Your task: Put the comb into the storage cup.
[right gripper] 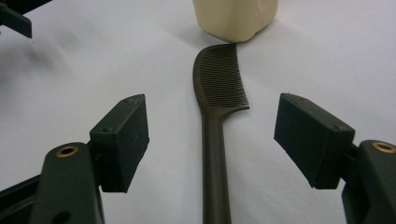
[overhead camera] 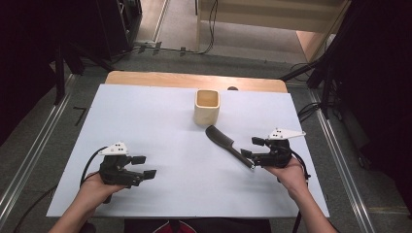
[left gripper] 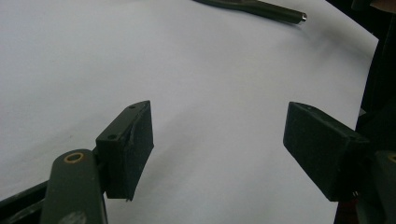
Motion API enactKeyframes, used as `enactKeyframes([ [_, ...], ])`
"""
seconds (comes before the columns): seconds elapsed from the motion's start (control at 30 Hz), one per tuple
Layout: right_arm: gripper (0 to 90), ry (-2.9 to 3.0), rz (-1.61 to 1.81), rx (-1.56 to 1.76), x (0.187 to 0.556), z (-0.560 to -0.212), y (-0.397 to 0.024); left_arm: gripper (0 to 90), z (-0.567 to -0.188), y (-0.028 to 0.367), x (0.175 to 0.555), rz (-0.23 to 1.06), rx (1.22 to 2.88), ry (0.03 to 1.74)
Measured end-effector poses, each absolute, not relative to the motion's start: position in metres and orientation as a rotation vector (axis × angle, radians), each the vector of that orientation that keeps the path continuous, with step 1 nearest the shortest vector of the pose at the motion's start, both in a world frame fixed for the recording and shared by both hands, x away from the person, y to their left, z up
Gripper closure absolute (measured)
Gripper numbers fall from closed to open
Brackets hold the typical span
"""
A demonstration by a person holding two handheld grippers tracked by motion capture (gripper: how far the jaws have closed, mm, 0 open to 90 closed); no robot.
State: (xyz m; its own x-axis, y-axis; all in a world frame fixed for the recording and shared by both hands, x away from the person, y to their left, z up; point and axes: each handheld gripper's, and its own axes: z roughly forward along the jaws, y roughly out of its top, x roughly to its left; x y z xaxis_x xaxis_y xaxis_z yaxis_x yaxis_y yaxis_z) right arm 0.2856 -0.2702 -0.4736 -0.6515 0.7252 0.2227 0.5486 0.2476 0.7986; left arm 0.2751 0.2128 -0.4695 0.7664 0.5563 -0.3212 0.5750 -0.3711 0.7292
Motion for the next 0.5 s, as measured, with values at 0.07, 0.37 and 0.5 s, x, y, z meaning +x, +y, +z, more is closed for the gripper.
enactKeyframes([
  [0.07, 24.4, 2.328, 1.348, 1.196, 0.286, -0.476, -0.272, 25.2, -0.470, 0.213, 0.275, -0.026, 2.051, 0.843],
  [0.37, 24.6, 2.352, 1.326, 1.205, 0.287, -0.487, -0.276, 25.1, -0.470, 0.212, 0.275, -0.027, 2.051, 0.843],
  [0.5, 24.7, 2.365, 1.306, 1.211, 0.288, -0.494, -0.276, 25.1, -0.469, 0.212, 0.275, -0.030, 2.052, 0.841],
])
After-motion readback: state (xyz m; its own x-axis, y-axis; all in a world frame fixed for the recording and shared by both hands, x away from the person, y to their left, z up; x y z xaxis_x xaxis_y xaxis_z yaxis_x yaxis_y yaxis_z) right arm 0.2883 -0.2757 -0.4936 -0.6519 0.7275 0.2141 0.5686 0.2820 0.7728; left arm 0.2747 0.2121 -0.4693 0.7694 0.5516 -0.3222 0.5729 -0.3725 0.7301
